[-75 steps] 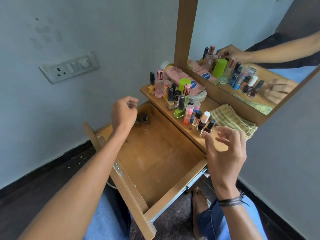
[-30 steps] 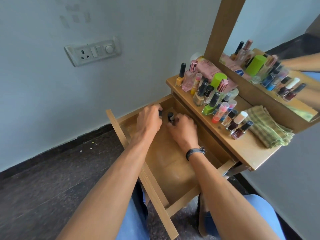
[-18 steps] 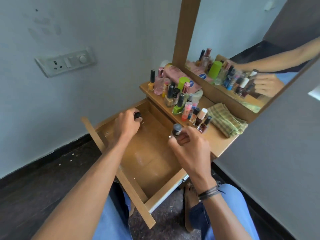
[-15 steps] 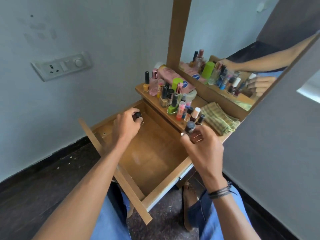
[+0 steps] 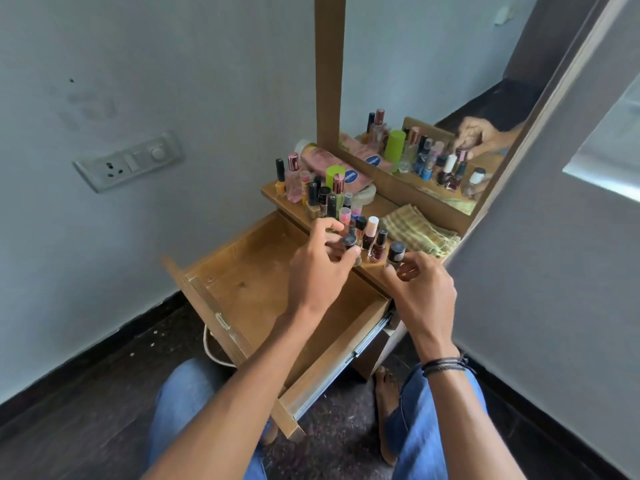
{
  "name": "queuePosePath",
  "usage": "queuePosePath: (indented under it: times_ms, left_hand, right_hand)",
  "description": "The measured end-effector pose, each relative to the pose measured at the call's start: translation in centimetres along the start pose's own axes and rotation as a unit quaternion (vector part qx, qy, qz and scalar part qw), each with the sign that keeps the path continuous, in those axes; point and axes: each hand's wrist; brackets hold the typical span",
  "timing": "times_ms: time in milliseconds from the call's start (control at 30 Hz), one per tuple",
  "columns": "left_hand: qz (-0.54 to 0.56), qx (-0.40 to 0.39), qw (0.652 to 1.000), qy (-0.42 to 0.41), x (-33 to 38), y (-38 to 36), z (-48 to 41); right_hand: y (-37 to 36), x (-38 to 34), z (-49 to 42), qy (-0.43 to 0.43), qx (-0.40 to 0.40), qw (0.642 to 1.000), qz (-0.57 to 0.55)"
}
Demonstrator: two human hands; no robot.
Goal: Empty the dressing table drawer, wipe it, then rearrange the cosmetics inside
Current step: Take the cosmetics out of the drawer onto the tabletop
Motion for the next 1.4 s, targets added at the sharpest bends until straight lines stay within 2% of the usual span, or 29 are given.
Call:
queuePosePath:
  times_ms: [467, 1067, 1400]
  left_hand:
    - [0.041, -0.008, 0.999, -0.004, 0.4, -2.6, -0.4]
    - [0.122, -0.042, 0.991, 0.039, 0.1, -3.0, 0.2]
    - [0.122, -0.016, 0.992, 0.026, 0.3, -2.9, 1.7]
  right_hand:
    - [-1.1, 1.7, -0.6, 0.012, 0.01, 1.0, 0.008]
    - [-1.5, 2.2, -0.7, 0.021, 0.007, 1.0, 0.011]
    - [-0.8, 1.9, -0.3, 0.017, -0.013, 0.999, -0.024]
Point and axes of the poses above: each hand's wrist, its own z-axis away from the middle knuckle, its own y-axis out of the back of the hand, x = y × z, and after that the axes turned 10 degrees about -y, right-handed
